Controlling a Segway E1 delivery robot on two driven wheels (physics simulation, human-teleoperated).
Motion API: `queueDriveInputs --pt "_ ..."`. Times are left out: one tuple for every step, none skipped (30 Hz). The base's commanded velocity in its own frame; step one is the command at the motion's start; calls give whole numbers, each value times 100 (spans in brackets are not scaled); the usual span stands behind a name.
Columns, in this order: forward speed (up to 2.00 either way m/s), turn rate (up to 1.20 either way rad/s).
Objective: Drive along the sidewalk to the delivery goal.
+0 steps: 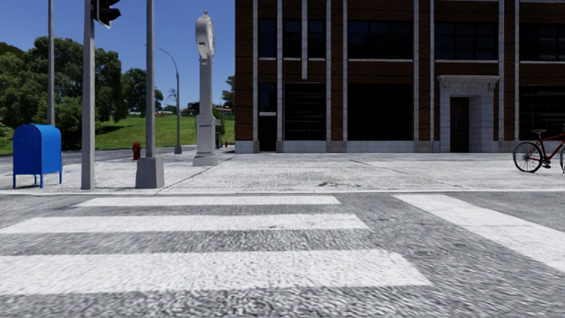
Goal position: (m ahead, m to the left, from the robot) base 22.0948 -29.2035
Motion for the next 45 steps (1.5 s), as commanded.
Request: queueDriveInputs --pt "200 0" --pt "200 0" --pt "200 0" --pt "200 0" --pt "200 0" --pt "200 0" --pt "200 0" --pt "200 0" --pt "200 0" --pt "200 0" --pt "200 0" --pt "200 0" --pt "200 0" --pt "200 0" --pt "200 0" --pt "200 0" --pt "200 0" --pt "200 0" --pt "200 0" --pt "200 0" --pt "200 0" --pt "200 0" --pt "200 0" --pt "200 0" --pt "200 0" --pt "200 0" --pt "200 0" --pt "200 0" --pt "200 0" --pt "200 0" --pt "200 0" --pt "200 0" --pt "200 0" --pt "200 0" --pt "200 0" --pt "200 0" --pt "200 0" --pt "200 0" --pt "200 0" --pt "200 0" --pt "200 0" --pt "200 0" --pt "200 0" --pt "200 0" --pt "200 0"
